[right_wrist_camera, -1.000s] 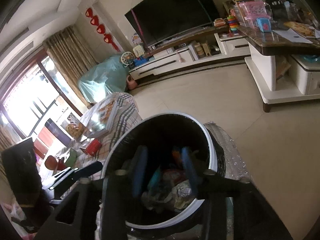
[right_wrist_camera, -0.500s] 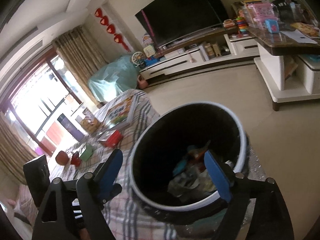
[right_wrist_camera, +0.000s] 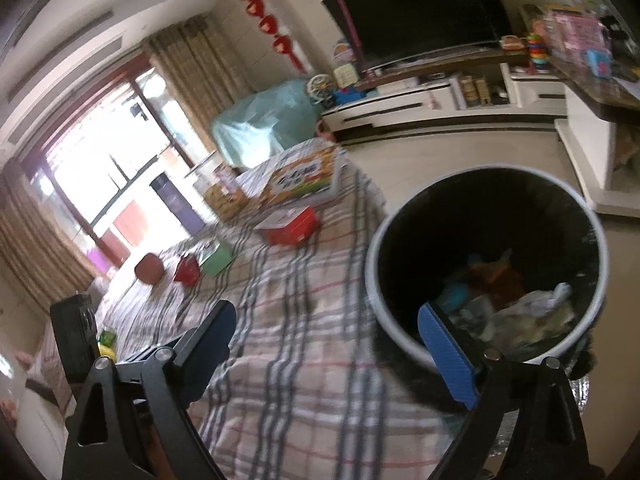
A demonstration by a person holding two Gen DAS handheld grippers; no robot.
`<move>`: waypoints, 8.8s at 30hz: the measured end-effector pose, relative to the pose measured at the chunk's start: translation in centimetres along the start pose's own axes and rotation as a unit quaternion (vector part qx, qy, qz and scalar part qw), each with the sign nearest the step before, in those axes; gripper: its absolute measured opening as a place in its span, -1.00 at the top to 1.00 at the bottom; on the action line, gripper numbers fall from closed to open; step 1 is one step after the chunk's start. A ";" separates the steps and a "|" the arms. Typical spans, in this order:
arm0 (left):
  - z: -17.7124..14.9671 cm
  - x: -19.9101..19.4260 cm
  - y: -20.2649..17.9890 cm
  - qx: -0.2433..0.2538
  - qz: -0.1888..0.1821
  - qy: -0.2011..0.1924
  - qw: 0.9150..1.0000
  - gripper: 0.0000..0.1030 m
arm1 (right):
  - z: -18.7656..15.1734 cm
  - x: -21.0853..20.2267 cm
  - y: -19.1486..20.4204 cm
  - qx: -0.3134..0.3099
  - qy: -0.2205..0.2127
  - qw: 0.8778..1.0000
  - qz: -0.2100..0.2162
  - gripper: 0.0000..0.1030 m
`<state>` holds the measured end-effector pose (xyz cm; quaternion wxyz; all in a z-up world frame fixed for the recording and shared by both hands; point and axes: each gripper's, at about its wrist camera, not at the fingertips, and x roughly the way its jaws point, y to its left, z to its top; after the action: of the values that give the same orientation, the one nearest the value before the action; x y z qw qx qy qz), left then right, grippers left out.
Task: Collect trash
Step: 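Move both open tools back over the bed toward the snacks, then grasp red chip bag with left tool while right tool grasps green milk carton, then carry red bag with left tool while right tool carries green carton over the bin, then lower red bag with left tool while right tool lowers green carton into the bin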
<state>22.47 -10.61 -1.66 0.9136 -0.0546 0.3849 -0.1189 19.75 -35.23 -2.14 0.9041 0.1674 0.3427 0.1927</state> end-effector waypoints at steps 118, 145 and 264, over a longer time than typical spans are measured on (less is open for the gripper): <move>0.0 -1.3 3.4 0.022 -0.009 0.002 1.000 0.97 | -3.2 6.4 6.9 -0.060 0.065 0.994 0.058 -0.04; 0.4 -0.6 -3.7 0.075 -0.046 0.012 0.996 0.97 | -3.0 -0.9 1.4 -0.014 0.004 0.999 0.039 -0.03; 6.9 10.4 -17.5 0.140 -0.084 0.055 0.985 0.96 | 2.1 -3.7 -8.5 0.044 -0.020 0.997 -0.067 -0.03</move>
<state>31.38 -30.15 -0.73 0.8762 0.0487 0.4085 -0.2509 20.64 -44.69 -2.34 0.9137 0.1871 0.3426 0.1129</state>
